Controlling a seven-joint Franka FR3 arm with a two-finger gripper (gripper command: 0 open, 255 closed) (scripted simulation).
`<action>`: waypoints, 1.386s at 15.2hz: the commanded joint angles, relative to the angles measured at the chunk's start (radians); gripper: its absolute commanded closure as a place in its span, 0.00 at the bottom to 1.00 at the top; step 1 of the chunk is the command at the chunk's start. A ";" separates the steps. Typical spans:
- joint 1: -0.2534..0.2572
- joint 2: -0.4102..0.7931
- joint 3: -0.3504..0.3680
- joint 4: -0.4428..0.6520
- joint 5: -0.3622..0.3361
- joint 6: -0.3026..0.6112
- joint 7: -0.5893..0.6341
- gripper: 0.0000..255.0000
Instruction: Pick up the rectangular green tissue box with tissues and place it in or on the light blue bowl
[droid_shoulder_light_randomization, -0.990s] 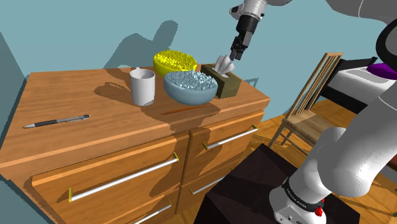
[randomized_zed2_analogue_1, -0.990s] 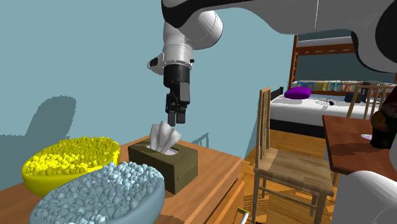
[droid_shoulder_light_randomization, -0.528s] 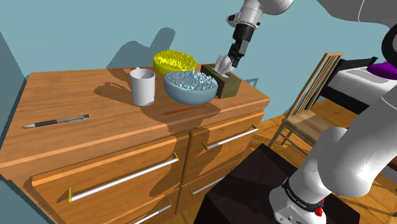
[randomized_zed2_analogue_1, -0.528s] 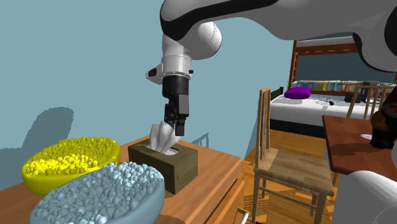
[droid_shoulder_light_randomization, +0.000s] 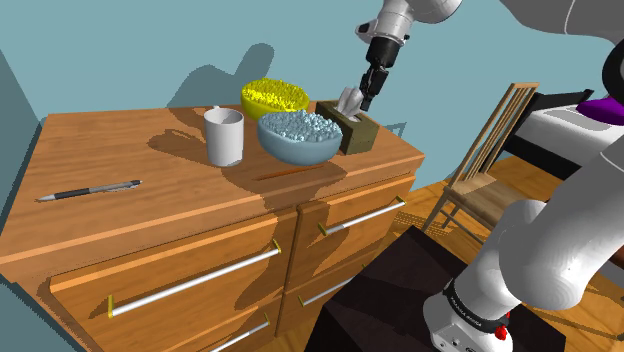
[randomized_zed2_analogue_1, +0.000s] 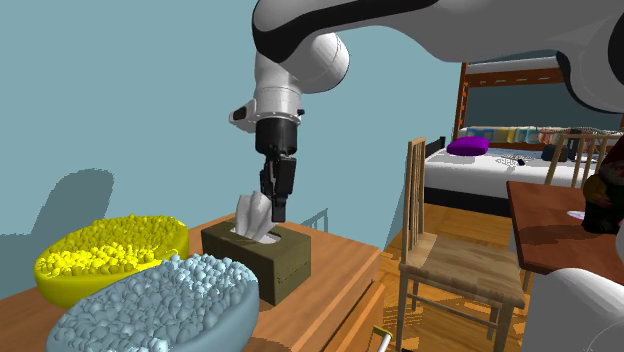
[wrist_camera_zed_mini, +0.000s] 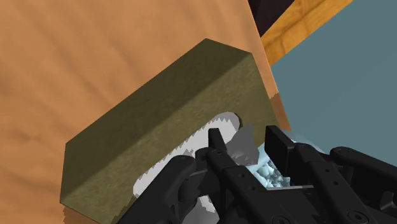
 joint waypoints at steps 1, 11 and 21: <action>-0.001 0.003 -0.001 -0.002 -0.003 0.012 0.000 1.00; -0.001 0.009 -0.003 0.044 0.001 -0.027 0.010 1.00; -0.004 0.046 -0.013 0.219 0.021 -0.165 0.039 1.00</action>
